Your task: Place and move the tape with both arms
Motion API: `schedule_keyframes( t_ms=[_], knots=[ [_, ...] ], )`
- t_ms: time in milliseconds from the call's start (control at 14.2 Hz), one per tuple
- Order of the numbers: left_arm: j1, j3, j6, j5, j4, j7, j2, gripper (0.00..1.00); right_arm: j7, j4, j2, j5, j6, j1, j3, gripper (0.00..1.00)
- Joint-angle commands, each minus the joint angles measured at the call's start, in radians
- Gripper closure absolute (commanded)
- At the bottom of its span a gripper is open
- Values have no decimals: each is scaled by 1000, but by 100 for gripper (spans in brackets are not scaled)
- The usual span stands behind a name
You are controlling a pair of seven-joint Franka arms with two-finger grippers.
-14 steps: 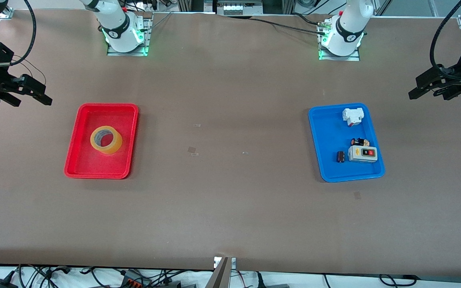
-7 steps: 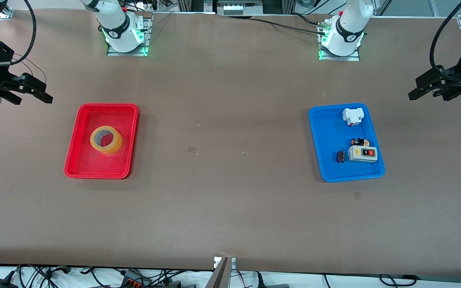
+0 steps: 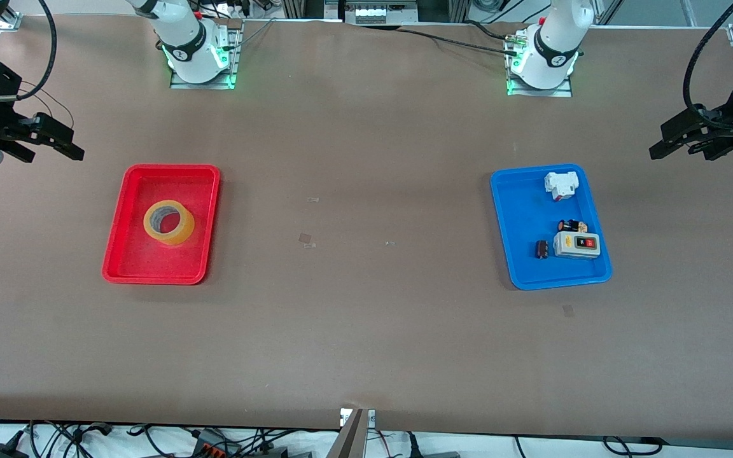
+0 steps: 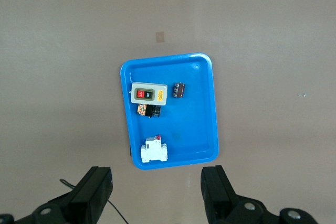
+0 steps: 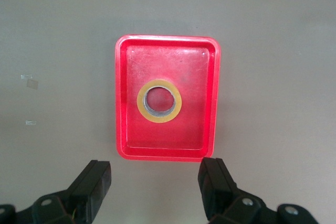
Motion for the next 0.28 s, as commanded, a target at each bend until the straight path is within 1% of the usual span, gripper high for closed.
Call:
schedule_keyframes(
  t_ms=[0,211],
  knots=[
    [2,-1,-17,0,18,5,6,0,-17,0,-24,0,-22,5,-10,0],
    [3,1,-18,0,18,7,6,0,-15,0,-24,0,-26,6,-8,0]
  ],
)
